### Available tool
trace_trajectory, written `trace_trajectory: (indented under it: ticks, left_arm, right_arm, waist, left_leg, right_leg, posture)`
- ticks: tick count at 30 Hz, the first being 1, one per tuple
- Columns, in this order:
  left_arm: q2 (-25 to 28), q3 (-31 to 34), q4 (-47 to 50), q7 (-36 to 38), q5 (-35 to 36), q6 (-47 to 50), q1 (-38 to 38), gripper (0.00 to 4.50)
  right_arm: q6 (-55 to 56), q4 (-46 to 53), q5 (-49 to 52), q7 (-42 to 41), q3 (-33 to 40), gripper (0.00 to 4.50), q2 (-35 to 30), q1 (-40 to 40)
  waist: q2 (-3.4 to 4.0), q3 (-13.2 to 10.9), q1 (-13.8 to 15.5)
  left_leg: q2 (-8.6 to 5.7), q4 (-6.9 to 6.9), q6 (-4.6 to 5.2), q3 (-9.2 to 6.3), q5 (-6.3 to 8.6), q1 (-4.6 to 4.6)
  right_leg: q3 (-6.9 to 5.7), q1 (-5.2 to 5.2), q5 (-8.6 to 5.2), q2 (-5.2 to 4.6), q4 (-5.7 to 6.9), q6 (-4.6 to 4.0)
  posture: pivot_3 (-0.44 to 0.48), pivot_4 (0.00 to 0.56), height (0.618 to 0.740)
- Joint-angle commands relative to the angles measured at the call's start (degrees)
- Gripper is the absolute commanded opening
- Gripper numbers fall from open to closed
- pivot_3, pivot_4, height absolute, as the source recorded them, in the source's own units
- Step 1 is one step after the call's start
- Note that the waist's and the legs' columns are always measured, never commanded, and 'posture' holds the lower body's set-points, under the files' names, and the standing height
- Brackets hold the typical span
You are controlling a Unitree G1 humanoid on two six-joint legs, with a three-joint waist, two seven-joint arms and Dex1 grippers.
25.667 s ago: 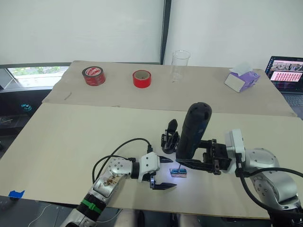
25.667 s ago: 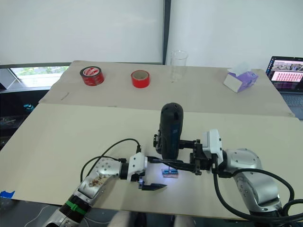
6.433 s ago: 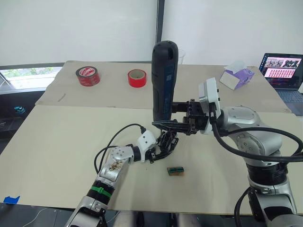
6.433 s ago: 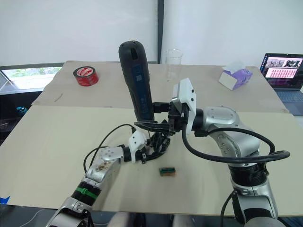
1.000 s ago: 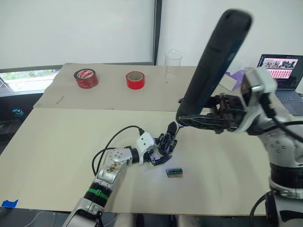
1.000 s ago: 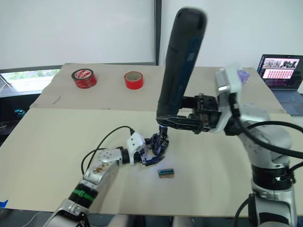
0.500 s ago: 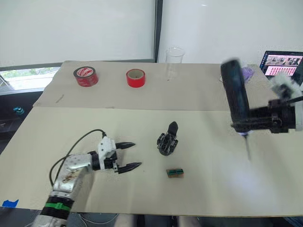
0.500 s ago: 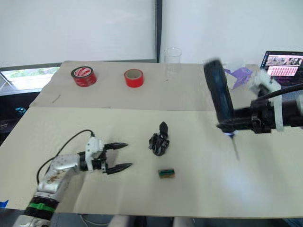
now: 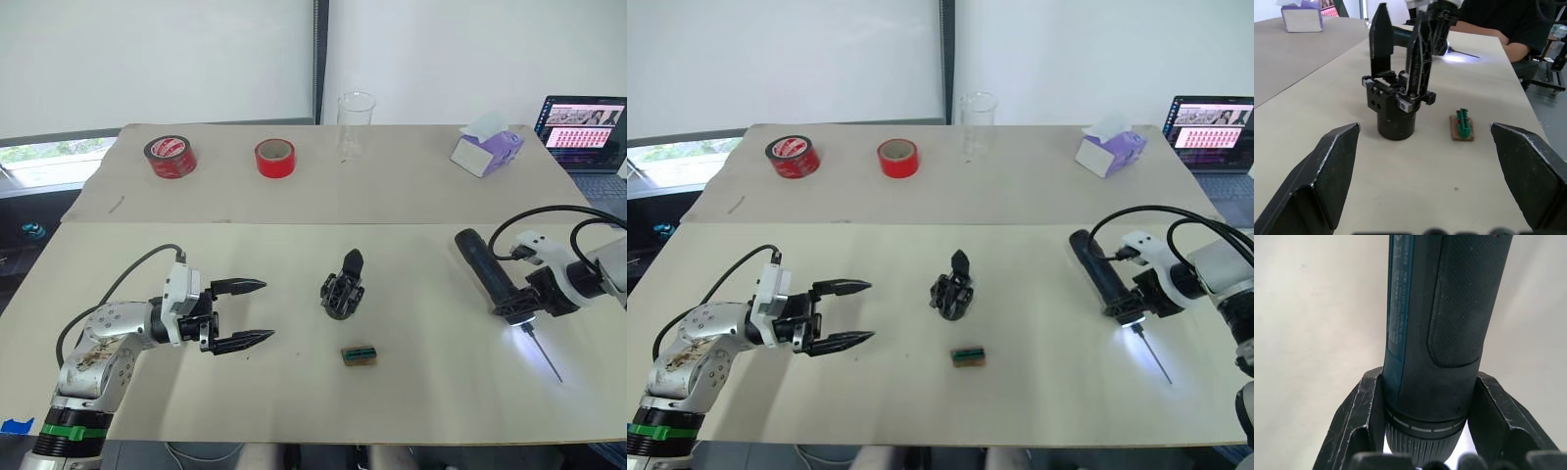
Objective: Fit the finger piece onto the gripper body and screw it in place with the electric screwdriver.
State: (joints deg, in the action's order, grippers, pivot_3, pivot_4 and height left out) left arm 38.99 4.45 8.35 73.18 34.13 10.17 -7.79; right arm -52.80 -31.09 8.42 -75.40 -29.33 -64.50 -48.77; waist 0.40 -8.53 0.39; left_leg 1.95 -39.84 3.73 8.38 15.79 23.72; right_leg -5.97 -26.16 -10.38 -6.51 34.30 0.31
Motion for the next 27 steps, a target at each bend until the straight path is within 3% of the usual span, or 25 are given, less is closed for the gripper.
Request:
trace_trajectory:
  ticks: [1,2,4,9,12,15,17,20,23,27]
  left_arm:
    - [-0.6,1.4,0.9,-0.7,0.0,-1.7,0.2,4.48]
    - [-0.8,1.5,0.9,-0.8,0.1,-1.6,0.2,4.48]
    - [-1.2,1.6,1.2,-1.2,0.7,-0.7,0.2,4.5]
    - [-0.5,2.0,2.3,-1.6,2.4,2.6,0.9,4.5]
    - [0.5,2.5,2.6,-2.6,1.4,3.3,1.8,4.5]
    - [2.7,3.4,2.1,-4.8,-1.9,3.4,3.6,4.5]
    - [3.8,4.1,1.0,-4.9,-3.4,2.1,5.5,4.5]
    - [3.7,4.7,-1.6,-7.8,-11.0,-7.2,8.4,4.5]
    - [3.6,5.4,-3.9,-9.7,-14.5,-12.5,10.1,4.5]
    - [2.9,6.2,-5.3,-12.9,-15.8,-14.5,10.0,4.5]
  right_arm:
    - [3.6,-5.8,-4.5,-1.2,0.0,1.93,2.2,-2.8]
    - [4.3,-7.0,-5.4,-2.1,-0.1,1.93,2.8,-3.1]
    - [5.3,-8.6,-6.6,-3.9,0.0,3.01,3.4,-3.4]
    - [11.1,-13.0,-8.6,-4.5,2.9,4.49,3.2,-4.5]
    - [20.1,-11.6,-7.3,-5.6,7.6,4.49,1.0,-3.4]
    - [33.4,-4.3,-0.9,-7.3,17.7,4.49,-1.2,1.8]
    - [41.3,3.2,8.8,-11.8,28.4,4.49,1.2,8.4]
    - [50.5,13.7,16.2,-9.9,39.3,4.49,7.6,18.7]
    - [56.9,22.4,18.1,-8.3,43.1,4.49,13.0,28.0]
    - [61.9,26.0,18.4,-7.8,42.7,4.49,17.4,34.4]
  waist:
    - [0.0,0.0,0.0]
    - [-0.02,0.0,0.0]
    - [-0.08,0.0,0.0]
    - [-0.22,-0.1,0.0]
    - [-0.21,-0.1,0.0]
    - [-0.2,-0.1,0.1]
    - [-0.25,-0.1,0.0]
    - [-0.39,-0.1,-0.4]
    - [-0.43,-0.1,0.0]
    - [-0.44,-0.1,0.7]
  left_leg:
    - [0.0,-0.01,-0.03,0.0,-0.02,0.0]
    - [-0.01,-0.03,-0.04,0.0,-0.04,0.0]
    - [-0.01,-0.1,-0.03,-0.01,-0.06,-0.05]
    - [-0.01,-0.39,0.0,-0.01,-0.05,-0.13]
    - [-0.02,-0.45,0.01,0.01,-0.05,-0.14]
    - [-0.01,-0.38,-0.01,0.0,-0.06,-0.15]
    - [0.02,-0.25,-0.07,0.02,-0.09,-0.28]
    - [0.1,-0.02,-0.2,0.06,-0.16,-0.6]
    - [0.14,0.01,-0.26,0.04,-0.19,-0.68]
    - [0.09,-0.04,0.08,0.04,0.02,-0.61]
  right_leg:
    - [0.0,0.0,-0.02,0.01,0.03,0.03]
    - [0.01,0.01,-0.03,0.01,0.06,0.06]
    - [0.02,0.03,-0.04,0.0,0.17,0.07]
    - [0.1,0.08,-0.04,-0.05,0.51,0.07]
    - [0.18,0.04,-0.09,-0.07,0.63,0.14]
    - [0.19,0.0,-0.12,-0.03,0.68,0.13]
    - [0.2,0.03,-0.14,0.01,0.7,0.08]
    - [0.2,0.23,-0.13,0.07,0.68,0.04]
    - [0.15,0.3,-0.1,0.05,0.71,-0.05]
    - [0.16,0.25,-0.1,-0.07,0.7,-0.05]
  posture:
    - [0.0,0.15,0.74]
    - [0.0,0.15,0.74]
    - [0.0,0.15,0.74]
    - [0.0,0.15,0.74]
    - [0.0,0.15,0.74]
    - [0.0,0.15,0.74]
    - [0.0,0.15,0.74]
    - [0.0,0.15,0.74]
    - [0.0,0.15,0.74]
    - [0.0,0.15,0.74]
